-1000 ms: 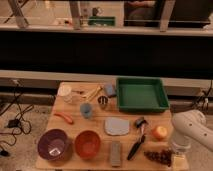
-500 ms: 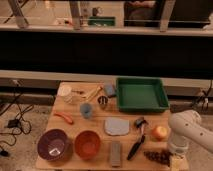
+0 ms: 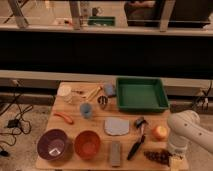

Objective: Place grapes in table surface

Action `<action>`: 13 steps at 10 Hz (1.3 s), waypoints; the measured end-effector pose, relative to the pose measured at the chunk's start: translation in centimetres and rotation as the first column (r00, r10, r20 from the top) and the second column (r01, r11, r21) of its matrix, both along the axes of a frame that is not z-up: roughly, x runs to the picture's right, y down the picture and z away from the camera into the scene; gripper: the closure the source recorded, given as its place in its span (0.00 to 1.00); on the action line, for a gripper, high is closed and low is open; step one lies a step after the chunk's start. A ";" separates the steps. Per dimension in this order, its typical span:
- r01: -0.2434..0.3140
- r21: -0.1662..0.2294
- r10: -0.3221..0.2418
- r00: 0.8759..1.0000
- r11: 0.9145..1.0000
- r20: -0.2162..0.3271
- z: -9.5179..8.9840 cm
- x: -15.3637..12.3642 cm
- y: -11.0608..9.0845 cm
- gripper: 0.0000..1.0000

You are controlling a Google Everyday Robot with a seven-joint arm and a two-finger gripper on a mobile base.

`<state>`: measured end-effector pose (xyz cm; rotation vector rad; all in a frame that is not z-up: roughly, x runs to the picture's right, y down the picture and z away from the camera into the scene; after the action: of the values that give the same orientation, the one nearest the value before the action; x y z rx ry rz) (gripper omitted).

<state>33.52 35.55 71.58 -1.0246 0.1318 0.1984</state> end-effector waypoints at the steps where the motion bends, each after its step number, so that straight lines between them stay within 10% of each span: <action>1: 0.002 0.000 -0.002 1.000 1.000 0.002 0.1 -0.1 -0.1 0.20; 10: 0.001 -0.001 -0.001 1.000 1.000 0.002 0.1 -0.1 0.0 0.97; 13: 0.002 -0.002 -0.002 1.000 1.000 0.003 0.1 -0.1 0.0 1.00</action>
<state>33.40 35.58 71.68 -1.0262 0.1304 0.1954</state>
